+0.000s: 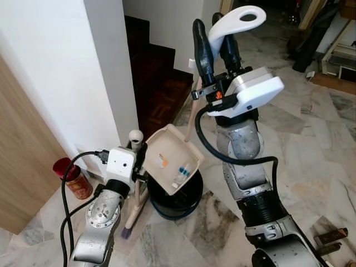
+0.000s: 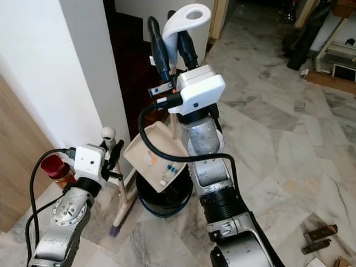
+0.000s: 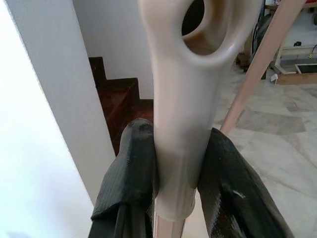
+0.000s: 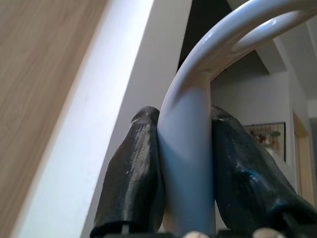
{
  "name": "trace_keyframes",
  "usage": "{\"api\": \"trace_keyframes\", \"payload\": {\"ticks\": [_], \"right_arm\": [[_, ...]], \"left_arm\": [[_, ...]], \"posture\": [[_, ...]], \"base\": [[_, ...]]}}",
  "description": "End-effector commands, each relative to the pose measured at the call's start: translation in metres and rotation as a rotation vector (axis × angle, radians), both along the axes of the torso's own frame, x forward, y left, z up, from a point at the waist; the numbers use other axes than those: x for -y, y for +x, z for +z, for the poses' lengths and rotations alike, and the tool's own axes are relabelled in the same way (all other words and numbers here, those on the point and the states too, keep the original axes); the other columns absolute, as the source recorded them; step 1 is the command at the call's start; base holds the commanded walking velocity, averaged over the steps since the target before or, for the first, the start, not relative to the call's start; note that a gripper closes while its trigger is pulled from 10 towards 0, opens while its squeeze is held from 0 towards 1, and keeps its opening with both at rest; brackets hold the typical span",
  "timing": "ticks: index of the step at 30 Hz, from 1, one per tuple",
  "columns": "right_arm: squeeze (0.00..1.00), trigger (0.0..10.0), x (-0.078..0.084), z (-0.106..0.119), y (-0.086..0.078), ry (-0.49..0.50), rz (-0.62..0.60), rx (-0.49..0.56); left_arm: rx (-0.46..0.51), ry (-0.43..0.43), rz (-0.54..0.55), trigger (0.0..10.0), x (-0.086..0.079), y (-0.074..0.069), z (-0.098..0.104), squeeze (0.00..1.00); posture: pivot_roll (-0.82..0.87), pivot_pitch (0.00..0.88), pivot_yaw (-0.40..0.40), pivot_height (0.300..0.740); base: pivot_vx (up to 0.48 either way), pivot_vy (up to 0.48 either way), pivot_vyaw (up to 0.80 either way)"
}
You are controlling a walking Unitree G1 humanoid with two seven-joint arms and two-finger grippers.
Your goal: Sweep floor
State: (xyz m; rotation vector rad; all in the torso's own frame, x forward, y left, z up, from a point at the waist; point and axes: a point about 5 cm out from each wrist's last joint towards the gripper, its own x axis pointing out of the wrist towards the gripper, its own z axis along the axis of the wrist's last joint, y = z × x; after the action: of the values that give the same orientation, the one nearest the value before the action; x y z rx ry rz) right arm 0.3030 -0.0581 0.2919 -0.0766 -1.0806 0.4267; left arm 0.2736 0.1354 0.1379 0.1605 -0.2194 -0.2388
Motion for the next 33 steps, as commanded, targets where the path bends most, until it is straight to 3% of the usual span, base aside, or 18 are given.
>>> {"api": "trace_keyframes", "payload": {"ticks": [1,13,33], "right_arm": [[0.0,10.0,-0.002,0.02,-0.019,0.006,0.026,0.162],[0.0,10.0,-0.013,0.021,-0.037,-0.102,0.039,0.282],[0.0,10.0,-0.017,0.016,-0.04,-0.163,-0.003,0.313]], "left_arm": [[0.071,-0.029,-0.033,10.0,0.005,-0.003,0.012,0.0],[0.073,-0.027,-0.039,10.0,0.005,-0.003,0.013,0.0],[0.071,-0.027,-0.044,10.0,0.006,-0.004,0.012,0.0]], "posture": [[0.13,0.076,-0.063,0.74],[0.13,0.078,-0.06,0.74],[0.13,0.083,-0.06,0.74]], "base": [[0.0,0.0,0.0],[0.0,0.0,0.0],[0.0,0.0,0.0]]}}
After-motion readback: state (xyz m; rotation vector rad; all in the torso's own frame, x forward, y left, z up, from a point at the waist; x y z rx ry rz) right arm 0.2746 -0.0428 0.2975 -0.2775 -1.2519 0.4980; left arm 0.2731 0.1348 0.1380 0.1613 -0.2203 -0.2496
